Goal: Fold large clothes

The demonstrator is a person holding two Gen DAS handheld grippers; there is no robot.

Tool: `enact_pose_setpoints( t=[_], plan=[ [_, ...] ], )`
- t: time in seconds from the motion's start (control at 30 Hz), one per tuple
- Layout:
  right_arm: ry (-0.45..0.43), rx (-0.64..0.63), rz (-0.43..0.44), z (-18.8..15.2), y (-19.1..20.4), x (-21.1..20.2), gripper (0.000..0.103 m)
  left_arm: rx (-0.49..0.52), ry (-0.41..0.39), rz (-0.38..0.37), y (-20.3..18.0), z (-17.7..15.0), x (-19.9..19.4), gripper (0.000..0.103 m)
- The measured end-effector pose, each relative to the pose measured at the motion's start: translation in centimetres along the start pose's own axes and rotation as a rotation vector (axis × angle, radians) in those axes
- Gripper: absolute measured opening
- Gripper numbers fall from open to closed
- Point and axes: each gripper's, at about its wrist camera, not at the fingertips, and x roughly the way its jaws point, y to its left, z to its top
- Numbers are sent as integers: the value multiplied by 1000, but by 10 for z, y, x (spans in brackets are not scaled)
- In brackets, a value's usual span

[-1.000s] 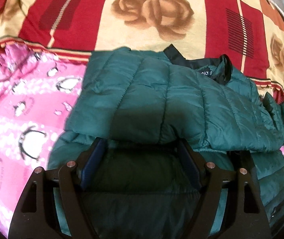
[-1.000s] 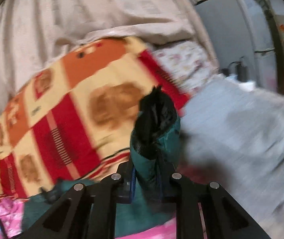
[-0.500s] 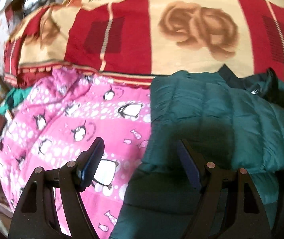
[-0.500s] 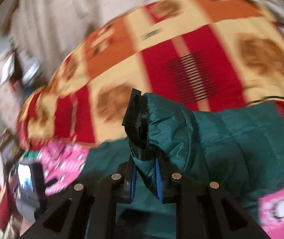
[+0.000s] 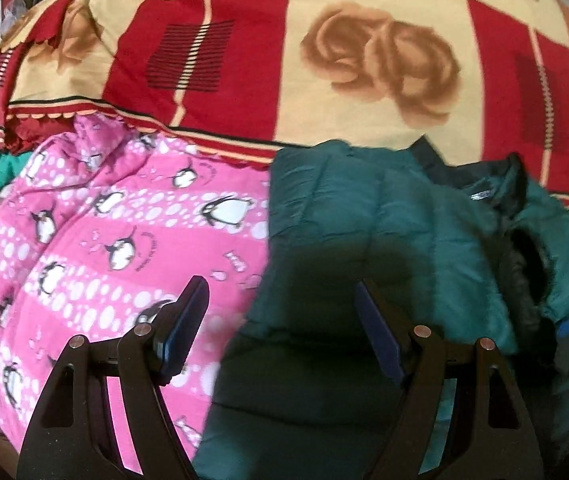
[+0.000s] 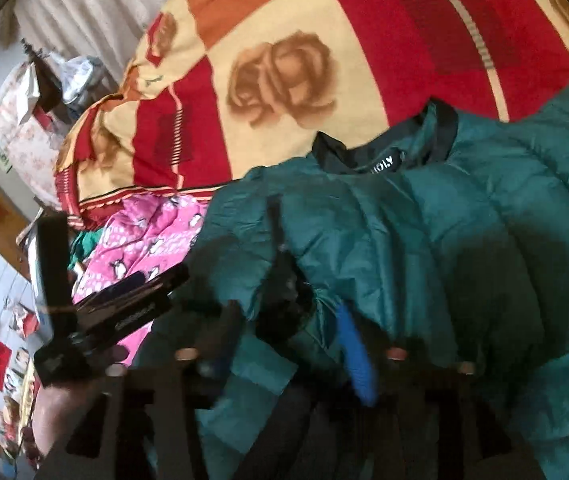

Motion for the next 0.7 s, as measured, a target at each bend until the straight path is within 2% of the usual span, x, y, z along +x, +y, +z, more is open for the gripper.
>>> enact_pose_setpoints(
  t=[0.03, 0.1, 0.13, 0.2, 0.23, 0.3, 0.37, 0.4, 0.43, 0.5, 0.6, 0.63, 0.67, 0.7],
  plan=[
    [4, -19, -3, -2, 3, -6, 60, -1, -6, -21, -2, 0, -3, 76],
    [11, -68, -23, -8, 8, -19, 60, -7, -17, -95, -7, 1, -8, 76],
    [10, -88, -47, -11, 8, -27, 60, -11, -21, -158, -11, 1, -11, 76],
    [14, -124, -179, -20, 3, -43, 60, -13, -28, -262, -18, 0, -16, 76],
    [23, -128, -256, -26, -3, -49, 60, -7, -22, -349, -26, -1, -19, 76],
    [62, -124, -399, -35, -18, -59, 60, 3, -8, -474, -40, -3, -23, 76],
    [110, -131, -508, -47, -33, -66, 60, 23, -9, -591, -57, -6, -27, 76],
    [131, -140, -535, -52, -39, -66, 60, 38, -11, -624, -65, -6, -29, 76],
    [149, -150, -549, -57, -43, -67, 60, 67, -18, -652, -77, -6, -31, 76],
    [184, -173, -572, -69, -53, -64, 60, 114, -33, -657, -94, -6, -33, 76],
    [157, -180, -534, -80, -61, -66, 62, 156, -20, -660, -114, -8, -27, 76],
    [147, -183, -518, -82, -64, -68, 63, 161, -10, -666, -118, -9, -24, 73],
    [142, -180, -507, -82, -66, -68, 65, 165, 1, -675, -122, -10, -21, 58],
    [139, -176, -497, -85, -69, -72, 65, 173, 15, -678, -124, -12, -19, 50]
  ],
)
